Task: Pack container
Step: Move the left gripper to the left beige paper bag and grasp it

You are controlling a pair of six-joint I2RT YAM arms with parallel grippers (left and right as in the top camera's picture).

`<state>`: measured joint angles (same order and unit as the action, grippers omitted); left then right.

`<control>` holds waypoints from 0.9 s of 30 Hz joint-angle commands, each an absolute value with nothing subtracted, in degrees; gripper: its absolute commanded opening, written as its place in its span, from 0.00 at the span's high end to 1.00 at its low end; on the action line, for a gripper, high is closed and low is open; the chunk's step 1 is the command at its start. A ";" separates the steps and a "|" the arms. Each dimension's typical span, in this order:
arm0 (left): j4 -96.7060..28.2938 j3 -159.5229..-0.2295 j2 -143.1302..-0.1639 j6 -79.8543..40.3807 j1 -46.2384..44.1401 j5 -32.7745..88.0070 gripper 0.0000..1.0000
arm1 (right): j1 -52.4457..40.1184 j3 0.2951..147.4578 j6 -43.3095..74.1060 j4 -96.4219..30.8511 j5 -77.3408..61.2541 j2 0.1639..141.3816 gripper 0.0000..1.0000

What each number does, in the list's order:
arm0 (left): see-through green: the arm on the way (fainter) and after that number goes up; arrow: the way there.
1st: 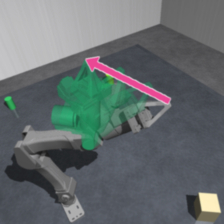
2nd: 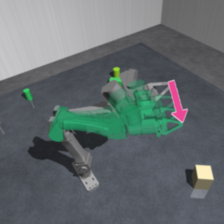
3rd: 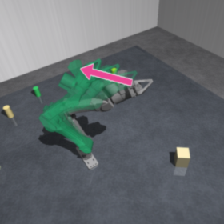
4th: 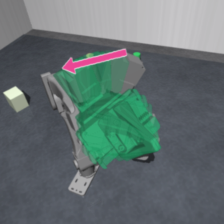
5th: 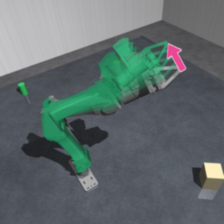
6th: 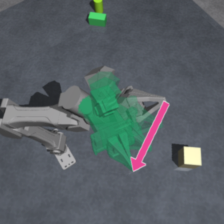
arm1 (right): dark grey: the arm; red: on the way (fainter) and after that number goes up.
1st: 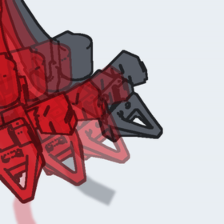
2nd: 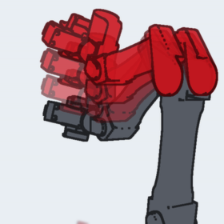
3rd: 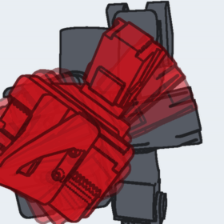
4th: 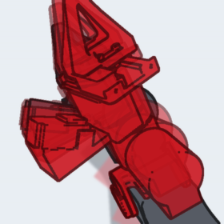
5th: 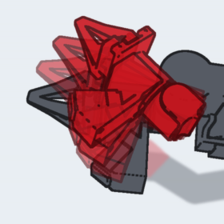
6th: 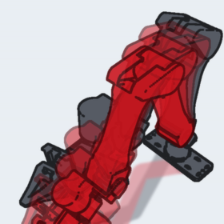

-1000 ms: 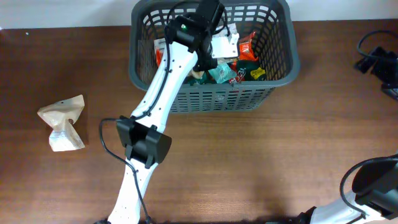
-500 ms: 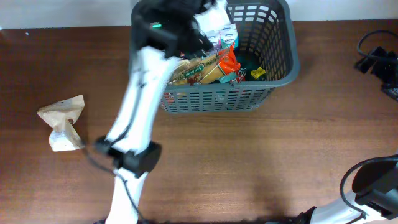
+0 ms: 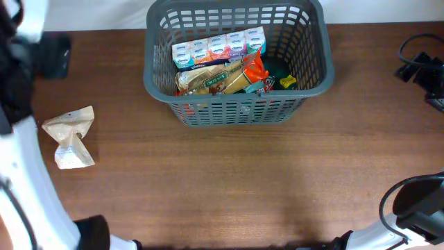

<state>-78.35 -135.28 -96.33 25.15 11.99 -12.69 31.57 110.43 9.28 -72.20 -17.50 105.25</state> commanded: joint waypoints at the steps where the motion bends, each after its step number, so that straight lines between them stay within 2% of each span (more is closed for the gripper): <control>1: -79.94 -120.16 -100.75 14.63 18.65 -7.77 0.03 | 31.53 110.26 9.74 -72.20 -17.78 105.54 0.01; 5: -77.32 -104.33 -103.59 10.46 23.70 -7.70 0.03 | 31.53 110.26 9.74 -72.20 -17.78 105.54 0.01; 10: -69.06 -92.07 -107.74 9.67 27.51 -5.19 0.03 | 31.53 110.26 9.74 -72.20 -17.78 105.54 0.01; 22: -57.58 -87.42 -117.97 9.74 29.52 -5.26 0.04 | 31.53 110.26 9.74 -72.20 -17.78 105.54 0.01; 26: -56.27 -87.42 -121.67 9.74 29.52 -5.26 0.11 | 31.53 110.26 9.74 -72.20 -17.76 105.54 0.01; 27: -56.16 -87.42 -122.15 9.74 29.52 -5.28 0.18 | 31.53 110.26 9.74 -72.20 -17.78 105.54 0.01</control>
<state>-56.47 -87.90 -119.63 10.31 29.23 -5.96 31.57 110.43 9.26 -72.20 -17.50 105.25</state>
